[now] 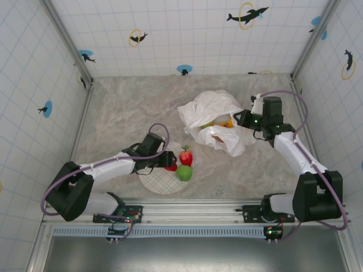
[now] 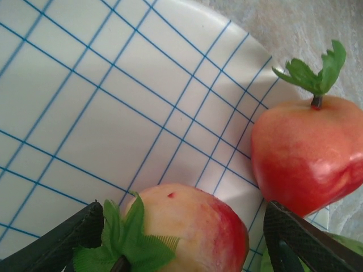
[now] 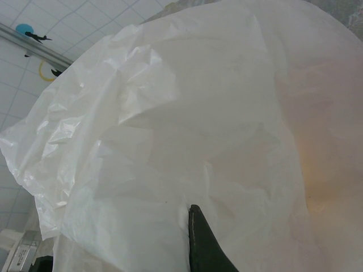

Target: Place the fruits into the plastic bag

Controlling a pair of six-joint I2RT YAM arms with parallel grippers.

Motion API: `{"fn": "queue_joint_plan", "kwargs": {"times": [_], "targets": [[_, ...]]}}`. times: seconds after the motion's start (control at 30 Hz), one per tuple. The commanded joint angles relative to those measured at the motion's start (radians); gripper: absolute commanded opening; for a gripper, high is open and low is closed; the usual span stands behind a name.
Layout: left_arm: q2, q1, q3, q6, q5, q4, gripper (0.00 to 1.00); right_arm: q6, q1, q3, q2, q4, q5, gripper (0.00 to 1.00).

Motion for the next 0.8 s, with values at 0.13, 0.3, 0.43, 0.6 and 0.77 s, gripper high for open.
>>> {"fn": "queue_joint_plan", "kwargs": {"times": [0.13, 0.3, 0.43, 0.6, 0.77], "targets": [[-0.015, -0.011, -0.011, 0.001, 0.018, -0.041, 0.73, -0.007, -0.001, -0.024, -0.001, -0.004, 0.003, 0.00], [-0.030, -0.011, -0.024, -0.015, 0.008, -0.030, 0.63, -0.007, 0.001, -0.018, 0.002, -0.005, 0.003, 0.00], [-0.050, -0.011, -0.037, -0.035, 0.006, -0.005, 0.56, -0.007, 0.001, -0.017, 0.002, -0.006, 0.005, 0.00], [-0.087, -0.010, -0.043, -0.064, -0.002, 0.025, 0.51, -0.008, 0.001, -0.018, 0.002, -0.006, 0.005, 0.00], [-0.133, -0.005, -0.027, -0.069, -0.050, 0.008, 0.49, -0.008, 0.002, -0.018, 0.001, -0.005, 0.003, 0.00]]}}
